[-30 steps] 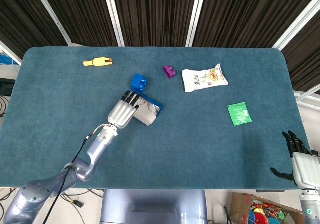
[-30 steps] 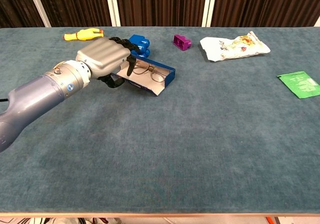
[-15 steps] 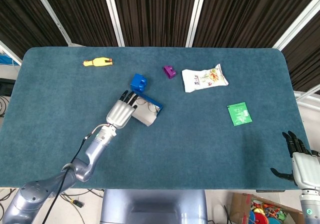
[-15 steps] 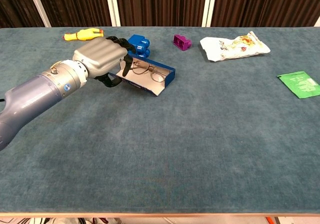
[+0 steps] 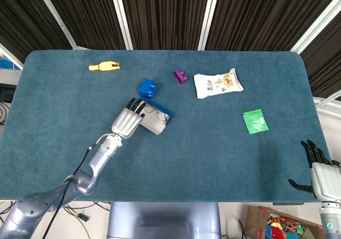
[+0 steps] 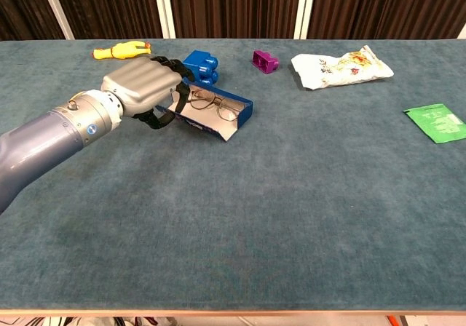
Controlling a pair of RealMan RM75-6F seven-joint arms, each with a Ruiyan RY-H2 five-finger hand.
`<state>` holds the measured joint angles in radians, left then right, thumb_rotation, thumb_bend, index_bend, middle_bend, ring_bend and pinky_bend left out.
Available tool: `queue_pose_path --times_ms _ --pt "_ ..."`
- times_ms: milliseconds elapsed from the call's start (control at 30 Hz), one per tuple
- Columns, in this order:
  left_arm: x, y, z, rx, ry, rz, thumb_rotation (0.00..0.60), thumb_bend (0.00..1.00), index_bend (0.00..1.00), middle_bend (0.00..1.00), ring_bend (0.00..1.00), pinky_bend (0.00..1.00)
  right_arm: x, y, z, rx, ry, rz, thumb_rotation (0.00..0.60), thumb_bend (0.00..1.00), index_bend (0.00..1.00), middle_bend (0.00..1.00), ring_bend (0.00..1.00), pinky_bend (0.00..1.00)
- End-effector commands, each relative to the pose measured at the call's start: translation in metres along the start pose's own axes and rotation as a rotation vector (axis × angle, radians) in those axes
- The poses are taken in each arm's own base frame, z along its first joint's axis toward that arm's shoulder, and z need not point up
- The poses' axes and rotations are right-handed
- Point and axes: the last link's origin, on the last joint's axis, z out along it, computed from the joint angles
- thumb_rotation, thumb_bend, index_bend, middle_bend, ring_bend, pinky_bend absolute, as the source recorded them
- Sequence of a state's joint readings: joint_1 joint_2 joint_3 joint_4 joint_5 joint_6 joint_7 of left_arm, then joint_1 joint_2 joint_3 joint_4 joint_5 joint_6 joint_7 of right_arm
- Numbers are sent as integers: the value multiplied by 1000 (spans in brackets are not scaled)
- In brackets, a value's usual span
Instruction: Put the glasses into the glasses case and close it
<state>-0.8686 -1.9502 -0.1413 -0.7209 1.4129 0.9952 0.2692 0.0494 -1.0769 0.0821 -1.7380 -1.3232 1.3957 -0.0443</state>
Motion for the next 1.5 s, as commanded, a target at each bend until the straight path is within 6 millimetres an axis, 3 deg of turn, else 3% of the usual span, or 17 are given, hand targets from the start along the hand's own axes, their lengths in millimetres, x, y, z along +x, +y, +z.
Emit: queue_pose_path --times_ms 33,367,567,967,1500 --pt "1 -3 -4 4 6 -18 600 457 549 155 51 110 0 0 0 0 0 0 600 199 14 0 110 282" --pt "16 -22 -42 17 53 -88 600 457 568 160 41 104 1 0 0 0 -1 6 600 200 14 0 110 282" --pt "27 -28 -52 13 28 -91 600 457 568 160 41 101 0 0 -1 0 -2 5 600 201 14 0 110 282" --pt "41 -21 -23 -9 -17 -9 600 457 570 160 41 101 0 0 -1 -6 -6 8 600 203 14 0 110 282" --pt "37 -6 6 5 -60 27 600 457 571 160 41 101 0 0 -1 -8 -8 11 600 203 14 0 110 282"
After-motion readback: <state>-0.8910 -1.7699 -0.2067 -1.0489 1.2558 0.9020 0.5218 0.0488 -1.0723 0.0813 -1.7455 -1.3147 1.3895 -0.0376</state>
